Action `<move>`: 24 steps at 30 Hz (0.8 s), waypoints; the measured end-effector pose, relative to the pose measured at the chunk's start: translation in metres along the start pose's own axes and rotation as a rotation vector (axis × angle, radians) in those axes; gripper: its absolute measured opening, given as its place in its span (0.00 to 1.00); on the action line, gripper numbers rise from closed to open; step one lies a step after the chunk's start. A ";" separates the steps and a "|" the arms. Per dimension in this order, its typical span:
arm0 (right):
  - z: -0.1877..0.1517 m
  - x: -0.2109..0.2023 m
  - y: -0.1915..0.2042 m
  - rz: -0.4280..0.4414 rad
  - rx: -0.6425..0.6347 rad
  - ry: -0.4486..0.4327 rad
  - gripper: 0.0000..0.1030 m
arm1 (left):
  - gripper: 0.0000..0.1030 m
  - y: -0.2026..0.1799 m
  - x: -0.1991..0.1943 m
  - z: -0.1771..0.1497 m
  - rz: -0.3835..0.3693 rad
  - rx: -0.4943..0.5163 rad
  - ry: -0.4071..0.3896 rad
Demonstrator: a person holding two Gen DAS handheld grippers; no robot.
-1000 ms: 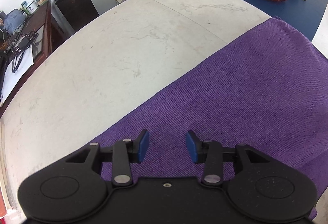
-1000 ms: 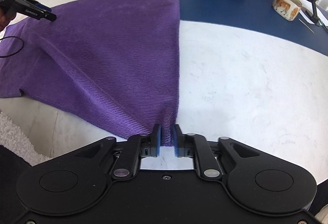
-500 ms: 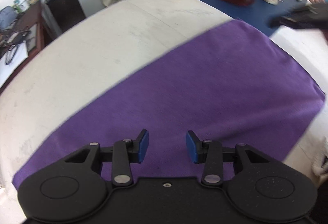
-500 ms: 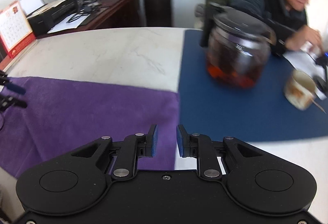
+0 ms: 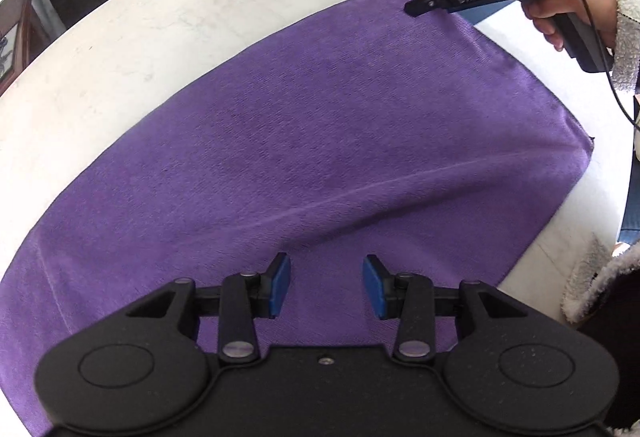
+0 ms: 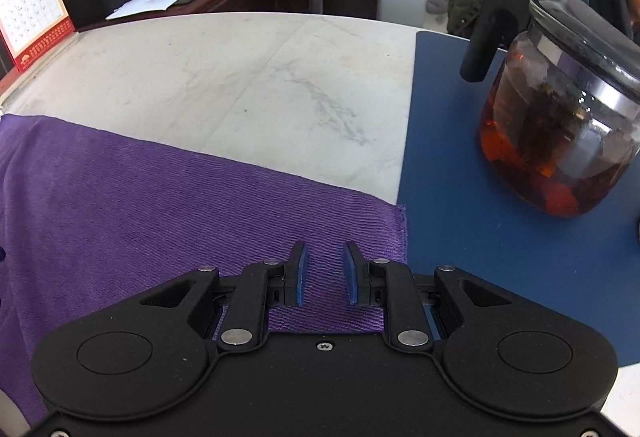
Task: Fold towel
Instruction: 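Open the right gripper and release the towel spread flat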
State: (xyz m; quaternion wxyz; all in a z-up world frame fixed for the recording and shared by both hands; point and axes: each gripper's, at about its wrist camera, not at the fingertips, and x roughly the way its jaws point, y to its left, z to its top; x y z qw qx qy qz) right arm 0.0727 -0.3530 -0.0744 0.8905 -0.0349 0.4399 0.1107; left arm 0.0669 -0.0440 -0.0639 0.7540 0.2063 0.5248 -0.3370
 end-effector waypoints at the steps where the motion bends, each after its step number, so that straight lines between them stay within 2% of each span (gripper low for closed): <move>1: 0.002 0.001 -0.002 -0.001 0.001 -0.001 0.16 | 0.37 0.003 0.000 0.001 0.004 0.000 0.001; 6: 0.014 0.012 -0.013 -0.017 0.004 -0.015 0.16 | 0.37 0.010 0.005 -0.001 0.015 0.000 0.024; 12: 0.023 0.023 -0.018 -0.030 0.000 -0.036 0.16 | 0.37 0.010 0.003 -0.019 0.017 0.014 0.046; 17: 0.025 0.025 -0.018 -0.046 0.017 -0.048 0.16 | 0.37 0.007 -0.006 -0.031 0.051 0.004 0.062; 20: 0.025 0.015 -0.017 -0.045 0.037 -0.063 0.16 | 0.37 0.011 -0.017 -0.042 0.090 -0.041 0.037; 24: 0.016 -0.027 -0.018 -0.041 0.088 -0.137 0.20 | 0.37 0.018 -0.039 -0.060 0.143 -0.120 -0.018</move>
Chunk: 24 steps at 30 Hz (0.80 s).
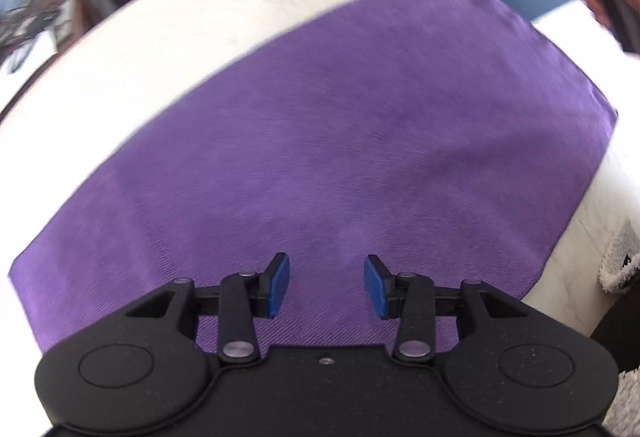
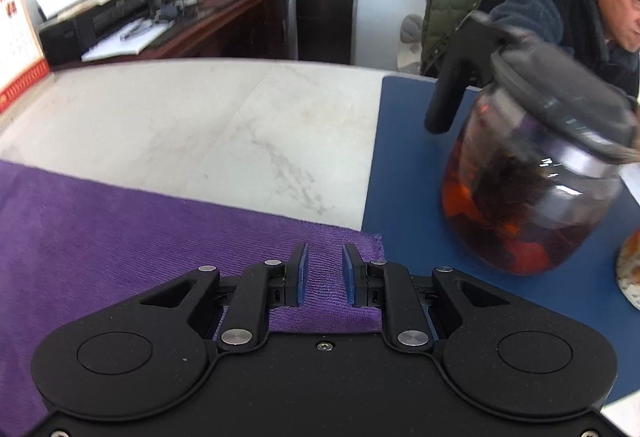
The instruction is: Fold towel
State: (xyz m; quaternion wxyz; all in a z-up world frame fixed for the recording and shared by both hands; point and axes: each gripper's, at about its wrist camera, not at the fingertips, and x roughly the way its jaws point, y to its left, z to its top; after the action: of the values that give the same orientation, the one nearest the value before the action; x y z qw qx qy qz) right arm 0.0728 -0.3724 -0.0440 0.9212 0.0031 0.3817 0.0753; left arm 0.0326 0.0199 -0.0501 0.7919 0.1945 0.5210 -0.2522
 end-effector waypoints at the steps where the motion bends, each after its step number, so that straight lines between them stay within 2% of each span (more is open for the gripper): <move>1: -0.004 -0.012 -0.001 0.005 0.012 -0.008 0.20 | 0.37 0.002 -0.003 -0.006 0.012 -0.018 -0.004; 5: -0.038 -0.059 0.008 0.017 0.038 0.008 0.21 | 0.37 0.005 -0.010 -0.030 0.047 -0.099 -0.005; 7: -0.058 -0.073 0.019 0.032 0.038 0.040 0.29 | 0.37 0.006 -0.011 -0.046 0.054 -0.151 0.000; 12: -0.095 -0.081 0.049 0.054 0.004 0.129 0.31 | 0.38 0.011 -0.016 -0.084 0.072 -0.270 0.026; 17: -0.108 -0.084 0.071 0.071 -0.017 0.159 0.31 | 0.39 0.014 -0.017 -0.104 0.085 -0.290 0.024; 24: -0.116 -0.097 0.079 0.048 -0.045 0.159 0.31 | 0.42 0.022 -0.021 -0.120 0.089 -0.285 0.025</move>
State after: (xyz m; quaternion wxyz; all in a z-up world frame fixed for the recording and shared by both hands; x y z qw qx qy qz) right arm -0.0871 -0.3138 -0.0532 0.8858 -0.0142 0.4517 0.1059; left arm -0.0484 0.1100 -0.0759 0.8153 0.1063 0.5522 -0.1378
